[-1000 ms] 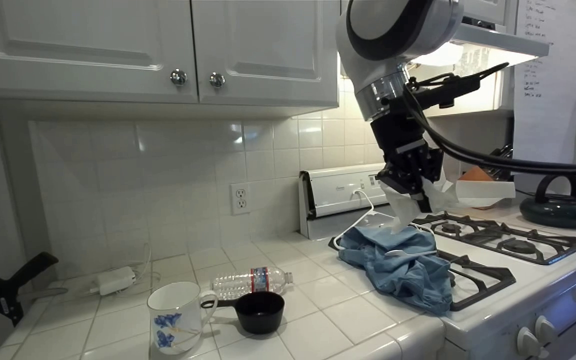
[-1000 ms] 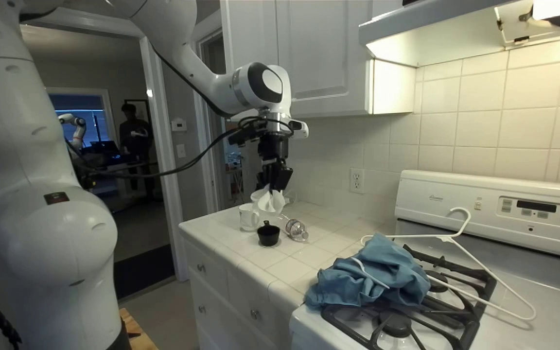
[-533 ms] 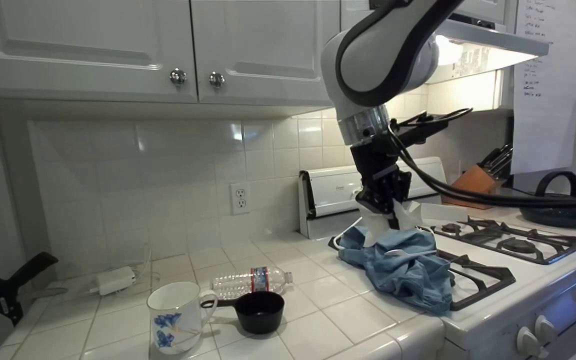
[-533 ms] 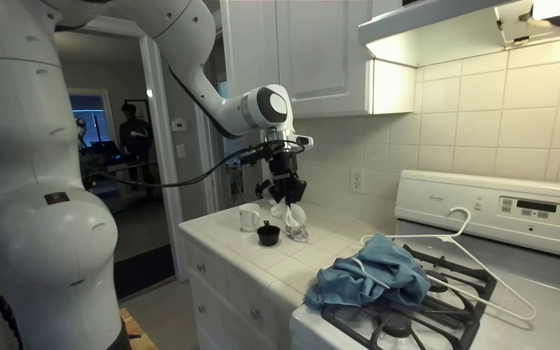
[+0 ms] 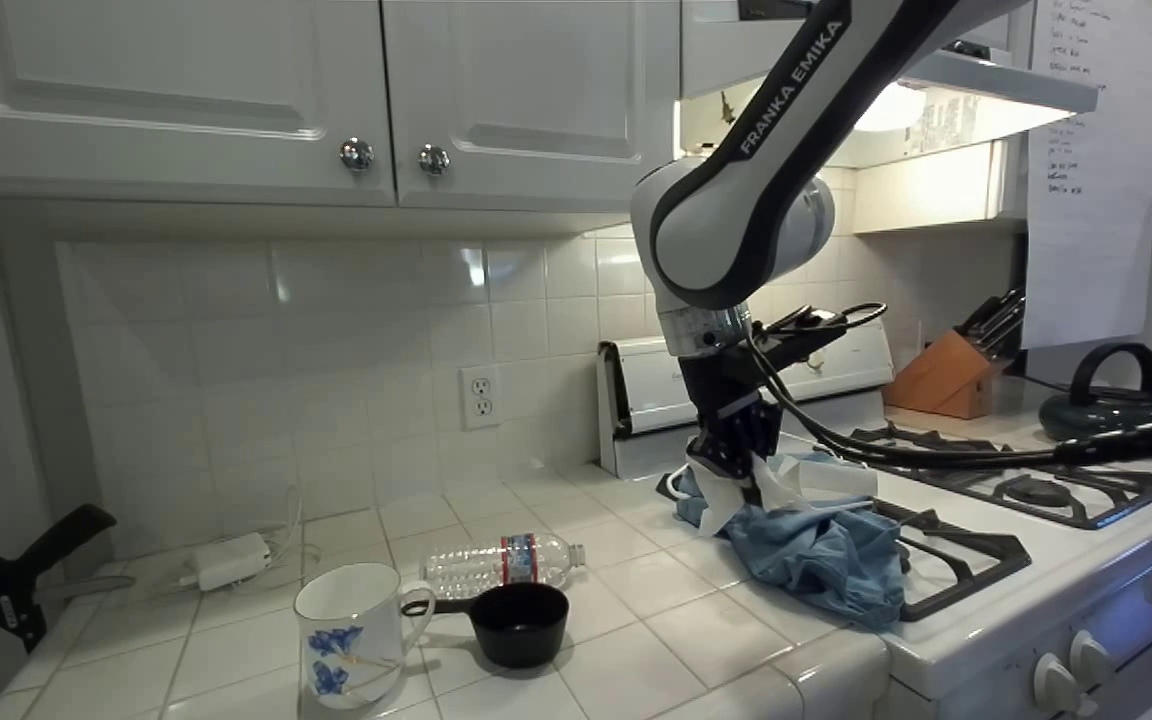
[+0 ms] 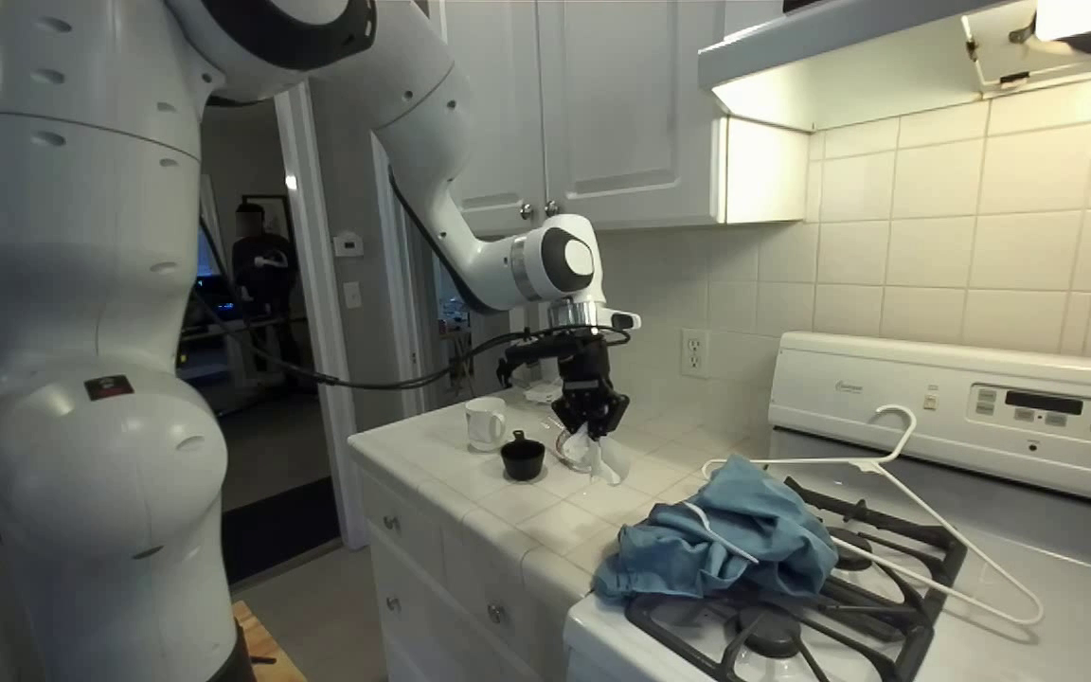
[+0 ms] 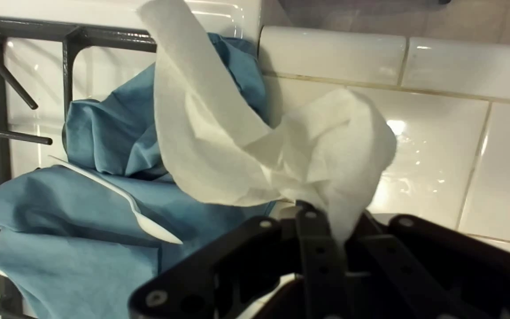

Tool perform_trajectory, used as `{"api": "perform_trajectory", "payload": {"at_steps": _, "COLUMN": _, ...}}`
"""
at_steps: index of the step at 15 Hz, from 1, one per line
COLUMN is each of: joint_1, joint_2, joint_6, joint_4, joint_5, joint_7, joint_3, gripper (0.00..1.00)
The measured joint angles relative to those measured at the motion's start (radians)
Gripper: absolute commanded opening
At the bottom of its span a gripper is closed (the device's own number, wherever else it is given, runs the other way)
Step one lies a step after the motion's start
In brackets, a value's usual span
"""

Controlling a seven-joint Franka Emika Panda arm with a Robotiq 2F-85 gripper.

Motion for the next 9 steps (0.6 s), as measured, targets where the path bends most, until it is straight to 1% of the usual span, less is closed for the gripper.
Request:
{"api": "perform_trajectory", "payload": {"at_steps": 2, "joint_1": 0.003, "joint_2": -0.011, "joint_6": -0.001, "joint_4": 0.0, "joint_5": 0.0, "joint_7": 0.0, "joint_3": 0.001, "gripper": 0.04}}
{"api": "perform_trajectory", "payload": {"at_steps": 3, "joint_1": 0.003, "joint_2": -0.013, "joint_6": -0.001, "joint_4": -0.001, "joint_5": 0.0, "joint_7": 0.0, "joint_3": 0.001, "gripper": 0.01}}
{"api": "perform_trajectory", "payload": {"at_steps": 6, "joint_1": 0.005, "joint_2": -0.01, "joint_6": 0.0, "joint_4": 0.001, "joint_5": 0.0, "joint_7": 0.0, "joint_3": 0.001, "gripper": 0.01}}
{"api": "perform_trajectory", "payload": {"at_steps": 8, "joint_1": 0.016, "joint_2": 0.008, "joint_6": 0.025, "joint_4": 0.002, "joint_5": -0.013, "joint_7": 0.001, "joint_3": 0.003, "gripper": 0.01}}
{"api": "perform_trajectory", "payload": {"at_steps": 9, "joint_1": 0.025, "joint_2": 0.026, "joint_6": 0.056, "joint_4": 0.005, "joint_5": -0.026, "joint_7": 0.001, "joint_3": 0.005, "gripper": 0.01}}
